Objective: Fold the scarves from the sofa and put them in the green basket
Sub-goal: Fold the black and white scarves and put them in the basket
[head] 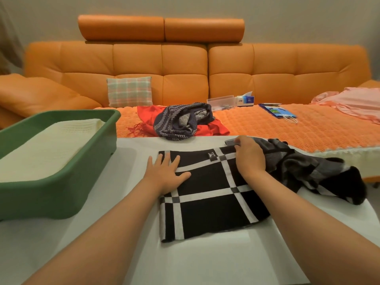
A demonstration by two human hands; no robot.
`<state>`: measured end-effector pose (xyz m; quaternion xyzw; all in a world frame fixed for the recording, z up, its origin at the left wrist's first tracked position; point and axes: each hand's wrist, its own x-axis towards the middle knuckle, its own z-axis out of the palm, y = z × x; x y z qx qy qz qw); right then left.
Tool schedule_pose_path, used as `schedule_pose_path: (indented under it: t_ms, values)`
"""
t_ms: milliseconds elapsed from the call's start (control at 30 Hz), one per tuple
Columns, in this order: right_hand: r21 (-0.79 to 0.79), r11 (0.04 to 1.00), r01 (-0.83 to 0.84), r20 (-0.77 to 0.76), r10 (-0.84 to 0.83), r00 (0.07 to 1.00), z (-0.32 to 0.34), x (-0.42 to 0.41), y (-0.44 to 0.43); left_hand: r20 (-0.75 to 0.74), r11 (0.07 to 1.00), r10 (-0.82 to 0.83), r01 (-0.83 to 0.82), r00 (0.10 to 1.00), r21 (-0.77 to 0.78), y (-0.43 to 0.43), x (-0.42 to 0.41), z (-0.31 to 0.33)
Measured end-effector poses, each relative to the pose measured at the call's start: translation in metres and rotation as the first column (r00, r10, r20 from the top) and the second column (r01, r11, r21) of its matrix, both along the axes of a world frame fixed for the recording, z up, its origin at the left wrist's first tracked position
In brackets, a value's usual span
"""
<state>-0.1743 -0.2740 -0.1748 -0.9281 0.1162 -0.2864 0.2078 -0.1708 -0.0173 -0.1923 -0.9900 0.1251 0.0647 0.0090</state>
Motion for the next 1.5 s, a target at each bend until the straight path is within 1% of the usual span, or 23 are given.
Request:
schedule_pose_path:
  t_ms: [67, 167, 233, 300, 333, 433, 500, 567, 633, 767, 833, 867, 933, 1000, 1033, 1100, 1133, 1167, 1267, 1300, 1367, 1433, 1500]
  values:
    - [-0.023, 1.0, -0.014, -0.11, 0.011, 0.994, -0.001, 0.0, 0.002, 0.022, 1.0, 0.007, -0.008, 1.0, 0.026, -0.002, -0.001, 0.004]
    - [-0.086, 0.996, -0.024, -0.352, -0.008, 0.936, -0.003, 0.002, 0.009, 0.151, 0.999, -0.039, 0.035, 0.988, 0.031, -0.008, -0.001, 0.013]
    - [-0.011, 1.0, 0.024, -0.391, -0.026, 0.92, 0.0, 0.007, 0.012, 0.184, 0.993, -0.052, 0.069, 0.982, -0.091, -0.011, -0.002, 0.011]
    - [0.052, 0.995, 0.09, -0.397, -0.062, 0.916, 0.003, 0.015, 0.015, 0.118, 0.96, -0.028, 0.06, 0.993, -0.275, -0.011, -0.002, 0.006]
    - [0.049, 0.994, 0.098, -0.407, -0.07, 0.911, 0.004, 0.018, 0.015, 0.092, 0.949, -0.027, 0.055, 0.995, -0.312, -0.01, -0.001, 0.004]
    - [-0.025, 0.997, 0.066, -0.461, -0.07, 0.885, 0.004, 0.022, 0.014, 0.065, 0.975, -0.063, 0.075, 0.996, -0.208, -0.009, 0.005, 0.0]
    - [-0.041, 0.999, -0.005, -0.495, -0.016, 0.869, 0.003, 0.027, 0.012, 0.026, 0.986, -0.072, 0.075, 0.997, -0.148, -0.009, 0.006, -0.001]
    - [0.031, 0.998, -0.049, -0.478, 0.057, 0.876, 0.003, 0.033, 0.012, 0.028, 0.986, -0.077, 0.08, 0.997, -0.146, -0.009, 0.006, -0.001]
    - [0.128, 0.99, -0.057, -0.432, 0.107, 0.896, 0.007, 0.039, 0.015, 0.083, 0.985, -0.075, 0.087, 0.994, -0.15, -0.012, 0.008, 0.002]
    - [0.139, 0.988, -0.062, -0.445, 0.118, 0.888, 0.002, 0.05, 0.012, 0.198, 0.988, -0.01, 0.041, 0.98, -0.151, -0.025, 0.011, 0.01]
    - [0.213, 0.972, -0.1, -0.352, 0.172, 0.92, -0.003, 0.053, 0.008, 0.268, 0.981, 0.018, 0.035, 0.963, -0.192, -0.026, 0.013, 0.004]
    - [0.266, 0.957, -0.114, -0.281, 0.19, 0.941, -0.004, 0.054, 0.006, 0.259, 0.976, 0.02, 0.038, 0.966, -0.216, -0.025, 0.015, 0.0]
    - [0.308, 0.942, -0.136, -0.135, 0.184, 0.974, -0.003, 0.056, 0.004, 0.167, 0.968, 0.034, 0.01, 0.985, -0.251, -0.023, 0.018, -0.005]
    - [0.229, 0.965, -0.131, -0.056, 0.147, 0.988, -0.001, 0.057, 0.005, 0.066, 0.972, 0.075, -0.058, 0.995, -0.227, -0.021, 0.022, -0.004]
    - [0.137, 0.983, -0.119, -0.069, 0.129, 0.989, 0.001, 0.056, 0.005, 0.031, 0.976, 0.093, -0.085, 0.995, -0.201, -0.021, 0.023, -0.003]
    - [-0.115, 0.987, -0.113, -0.216, 0.086, 0.973, 0.001, 0.051, 0.007, 0.012, 0.985, 0.113, -0.11, 0.994, -0.132, -0.02, 0.024, -0.003]
    - [-0.216, 0.967, -0.133, -0.28, 0.069, 0.958, 0.0, 0.047, 0.008, 0.035, 0.988, 0.127, -0.124, 0.991, -0.088, -0.02, 0.024, -0.003]
    - [-0.27, 0.949, -0.162, -0.321, 0.07, 0.944, -0.001, 0.044, 0.01, 0.074, 0.989, 0.147, -0.145, 0.986, -0.041, -0.021, 0.023, -0.002]
    - [-0.289, 0.921, -0.262, -0.319, 0.165, 0.933, 0.003, 0.036, 0.013, 0.243, 0.984, 0.15, -0.168, 0.958, 0.054, -0.028, 0.012, 0.009]
    - [-0.279, 0.915, -0.292, -0.297, 0.207, 0.932, 0.006, 0.033, 0.014, 0.306, 0.99, 0.114, -0.135, 0.945, 0.05, -0.032, 0.006, 0.013]
    - [-0.273, 0.9, -0.341, -0.28, 0.265, 0.923, 0.01, 0.023, 0.018, 0.368, 0.998, 0.066, -0.053, 0.928, -0.045, -0.045, -0.007, 0.018]
    - [-0.253, 0.879, -0.404, -0.333, 0.313, 0.889, 0.011, 0.011, 0.021, 0.299, 0.988, 0.059, -0.012, 0.952, -0.155, -0.055, -0.021, 0.016]
    - [-0.211, 0.865, -0.456, -0.421, 0.34, 0.841, 0.012, -0.003, 0.024, 0.185, 0.986, 0.049, -0.018, 0.982, -0.168, -0.057, -0.034, 0.009]
